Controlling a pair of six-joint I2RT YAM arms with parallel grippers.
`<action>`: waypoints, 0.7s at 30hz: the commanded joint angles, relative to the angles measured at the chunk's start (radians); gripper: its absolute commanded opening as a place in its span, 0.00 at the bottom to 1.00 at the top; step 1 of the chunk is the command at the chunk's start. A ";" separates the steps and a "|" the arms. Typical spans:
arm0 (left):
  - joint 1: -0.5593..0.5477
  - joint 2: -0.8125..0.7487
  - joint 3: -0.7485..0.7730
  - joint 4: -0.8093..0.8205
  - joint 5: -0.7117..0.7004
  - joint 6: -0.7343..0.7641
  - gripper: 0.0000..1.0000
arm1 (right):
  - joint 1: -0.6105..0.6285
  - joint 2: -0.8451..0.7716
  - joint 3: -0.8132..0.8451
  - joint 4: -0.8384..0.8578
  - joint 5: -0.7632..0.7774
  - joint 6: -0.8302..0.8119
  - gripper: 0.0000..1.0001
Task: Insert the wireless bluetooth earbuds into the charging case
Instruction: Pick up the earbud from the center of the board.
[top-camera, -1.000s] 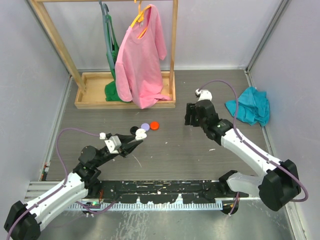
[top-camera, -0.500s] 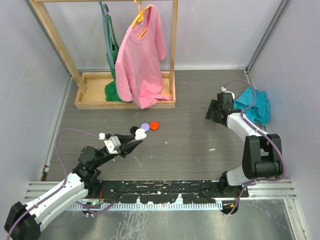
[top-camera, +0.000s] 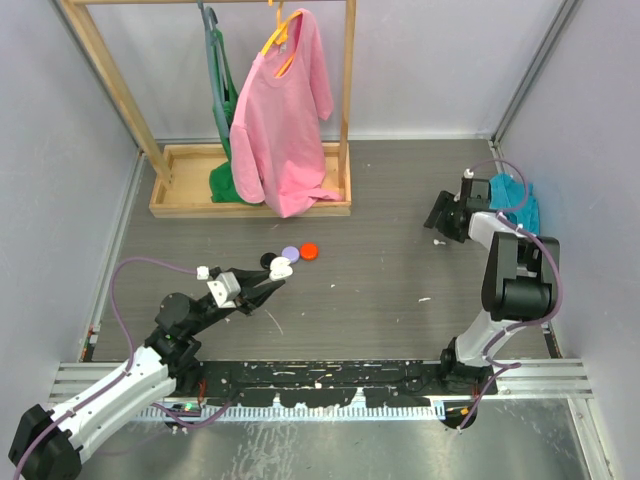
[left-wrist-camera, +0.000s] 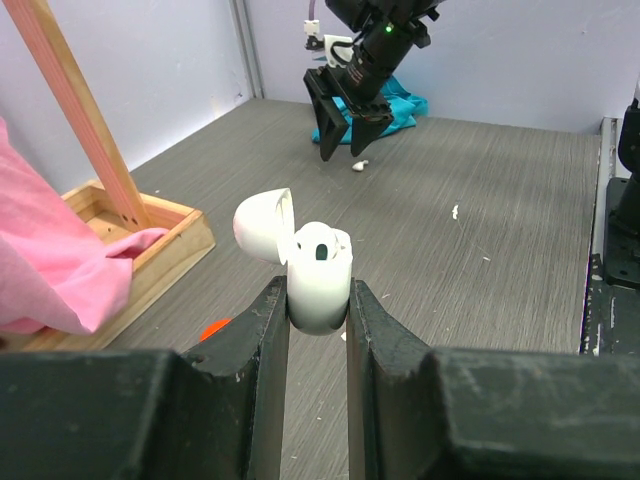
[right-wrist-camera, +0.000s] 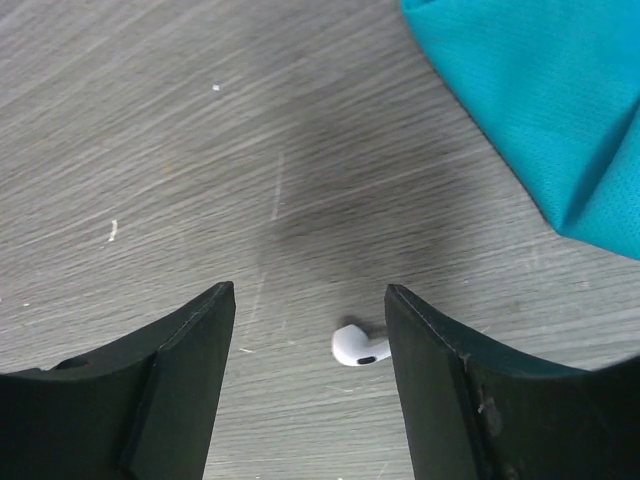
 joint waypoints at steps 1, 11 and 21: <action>-0.002 -0.006 0.004 0.056 0.001 -0.014 0.00 | -0.027 0.014 0.034 -0.002 -0.066 -0.008 0.67; -0.002 -0.003 0.004 0.062 0.006 -0.018 0.00 | -0.027 -0.017 -0.032 -0.089 -0.079 0.008 0.63; -0.002 0.005 0.004 0.070 0.012 -0.021 0.00 | -0.027 -0.061 -0.067 -0.118 -0.082 0.023 0.60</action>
